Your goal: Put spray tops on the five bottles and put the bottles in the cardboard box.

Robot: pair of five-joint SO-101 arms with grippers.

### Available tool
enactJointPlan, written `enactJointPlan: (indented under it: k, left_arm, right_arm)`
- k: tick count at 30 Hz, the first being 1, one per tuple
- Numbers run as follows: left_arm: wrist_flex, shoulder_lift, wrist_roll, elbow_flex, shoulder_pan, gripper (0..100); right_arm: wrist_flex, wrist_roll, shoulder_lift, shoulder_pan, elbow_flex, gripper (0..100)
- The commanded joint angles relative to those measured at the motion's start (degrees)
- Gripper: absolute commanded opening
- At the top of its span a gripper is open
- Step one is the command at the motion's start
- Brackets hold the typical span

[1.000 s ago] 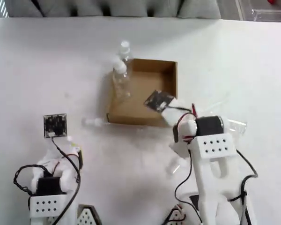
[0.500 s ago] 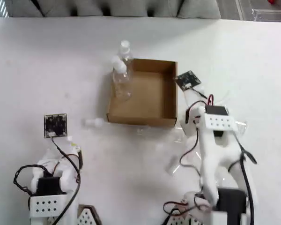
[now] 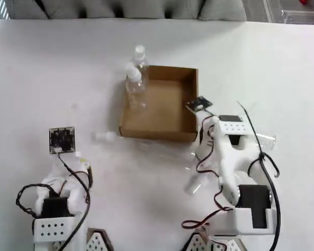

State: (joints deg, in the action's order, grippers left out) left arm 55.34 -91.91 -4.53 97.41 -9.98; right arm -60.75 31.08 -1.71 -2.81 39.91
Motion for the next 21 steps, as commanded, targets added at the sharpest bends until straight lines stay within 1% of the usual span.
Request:
enactJointPlan:
  k: [1, 7, 11, 15, 21]
  left_arm:
    - [-1.58, -0.92, 0.26, -0.44, -0.22, 2]
    - [-1.76, -0.92, 0.26, -0.44, -0.31, 2]
    - [-1.76, -0.92, 0.26, -0.44, -0.22, 2]
    - [-1.76, -0.92, 0.26, -0.44, -0.22, 2]
    - [-1.76, -0.92, 0.26, -0.44, -0.22, 2]
  right_arm:
    - [-1.8, -0.44, -0.04, -5.67, -1.49, 1.9]
    - [-3.03, -5.36, -0.13, -8.84, -1.49, 1.6]
    - [-3.65, -6.95, -1.98, -8.48, -1.41, 1.6]
    - [-4.18, -7.3, -7.69, -9.45, 0.97, 1.6]
    - [-3.82, -7.21, -17.01, -17.19, 4.04, 1.6]
